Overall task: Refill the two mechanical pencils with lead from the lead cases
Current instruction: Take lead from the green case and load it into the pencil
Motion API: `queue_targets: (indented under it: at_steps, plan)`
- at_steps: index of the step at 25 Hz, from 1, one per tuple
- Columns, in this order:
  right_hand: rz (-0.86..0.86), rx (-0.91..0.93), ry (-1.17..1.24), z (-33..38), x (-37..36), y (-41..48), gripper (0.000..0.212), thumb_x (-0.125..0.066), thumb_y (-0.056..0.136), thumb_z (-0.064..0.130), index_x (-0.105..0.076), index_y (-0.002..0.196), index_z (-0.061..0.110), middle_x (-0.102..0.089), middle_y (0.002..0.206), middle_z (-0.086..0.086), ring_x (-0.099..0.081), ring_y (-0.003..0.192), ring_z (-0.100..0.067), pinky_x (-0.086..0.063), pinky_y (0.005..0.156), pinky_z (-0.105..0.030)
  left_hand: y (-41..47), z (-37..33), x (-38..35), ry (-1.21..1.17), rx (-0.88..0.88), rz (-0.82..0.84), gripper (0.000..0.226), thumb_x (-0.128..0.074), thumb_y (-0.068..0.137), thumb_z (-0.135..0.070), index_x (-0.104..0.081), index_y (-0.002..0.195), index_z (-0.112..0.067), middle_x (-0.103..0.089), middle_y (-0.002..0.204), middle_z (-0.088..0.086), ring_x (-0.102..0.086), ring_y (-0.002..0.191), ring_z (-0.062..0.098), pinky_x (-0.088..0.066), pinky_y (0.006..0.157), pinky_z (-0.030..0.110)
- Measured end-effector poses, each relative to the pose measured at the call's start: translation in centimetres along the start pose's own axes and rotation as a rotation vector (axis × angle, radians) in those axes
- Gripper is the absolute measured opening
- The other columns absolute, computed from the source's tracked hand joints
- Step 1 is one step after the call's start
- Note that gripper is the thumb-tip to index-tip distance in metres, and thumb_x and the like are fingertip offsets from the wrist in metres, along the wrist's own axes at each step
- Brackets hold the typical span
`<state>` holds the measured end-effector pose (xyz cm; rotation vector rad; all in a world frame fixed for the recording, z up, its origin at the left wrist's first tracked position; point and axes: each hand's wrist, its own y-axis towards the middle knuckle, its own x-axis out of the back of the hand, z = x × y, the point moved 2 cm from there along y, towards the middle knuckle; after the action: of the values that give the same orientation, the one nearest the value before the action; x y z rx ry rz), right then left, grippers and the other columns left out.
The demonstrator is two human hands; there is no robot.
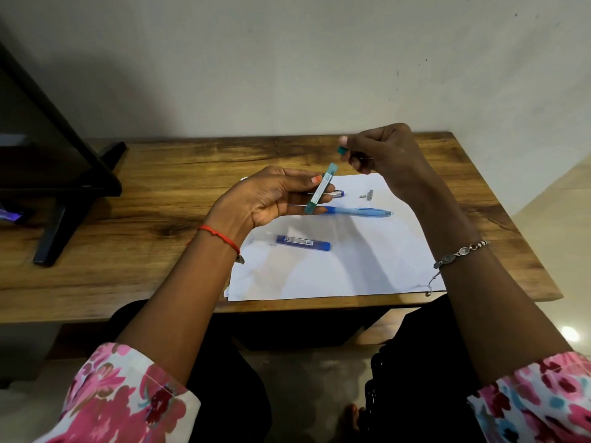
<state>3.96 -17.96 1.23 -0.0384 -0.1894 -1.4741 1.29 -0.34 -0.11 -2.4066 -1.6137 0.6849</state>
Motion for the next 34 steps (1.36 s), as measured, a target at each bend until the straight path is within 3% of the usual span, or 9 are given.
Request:
queue_targets:
  at_steps: [3,8,13,25,34]
  plan:
    - [-0.082,-0.098,0.184,0.0,0.9,0.3,0.019,-0.061,0.084,0.008,-0.067,0.066,0.005,-0.06,0.057,-0.006,-0.05,0.047,-0.016,-0.039,0.044,-0.02,-0.1,0.1,0.2,0.013,0.006,-0.017,0.014,-0.053,0.087,-0.003,-0.066,0.089,-0.001,-0.074,0.071,0.006,-0.071,0.066,0.015,-0.059,0.06,0.028]
    - [0.08,-0.413,0.345,-0.6,-0.1,0.0,0.021,-0.042,0.086,0.005,-0.059,0.074,0.002,-0.065,0.066,-0.01,-0.057,0.051,-0.014,-0.047,0.047,-0.018,0.0,-0.1,0.4,0.059,-0.011,-0.063,0.014,-0.053,0.088,-0.006,-0.066,0.088,-0.001,-0.074,0.069,0.004,-0.069,0.061,0.01,-0.059,0.06,0.024]
    - [0.22,-0.429,0.2,-0.9,-0.2,-0.5,0.009,-0.057,0.085,-0.001,-0.066,0.083,-0.003,-0.069,0.062,-0.004,-0.062,0.054,-0.007,-0.052,0.055,-0.014,-0.2,-0.4,0.4,0.035,-0.009,-0.101,0.015,-0.053,0.089,-0.007,-0.064,0.081,-0.001,-0.072,0.061,0.004,-0.063,0.049,0.006,-0.054,0.052,0.014]
    - [0.292,-0.599,0.27,-1.2,-1.1,-1.0,0.011,-0.05,0.087,-0.008,-0.061,0.089,-0.009,-0.071,0.061,-0.007,-0.067,0.055,-0.009,-0.054,0.055,-0.015,-0.3,-0.7,0.4,0.101,0.07,-0.166,0.012,-0.061,0.084,-0.017,-0.067,0.081,-0.006,-0.068,0.054,0.001,-0.049,0.036,0.002,-0.038,0.035,0.007]
    - [0.303,-0.673,0.314,-1.2,-1.5,-1.3,0.016,-0.047,0.088,-0.009,-0.062,0.083,-0.011,-0.07,0.061,-0.01,-0.067,0.053,-0.011,-0.055,0.054,-0.016,-0.3,-0.8,0.3,0.061,0.123,-0.138,0.015,-0.057,0.087,-0.016,-0.064,0.082,-0.004,-0.066,0.05,0.002,-0.047,0.032,0.002,-0.037,0.035,0.004]
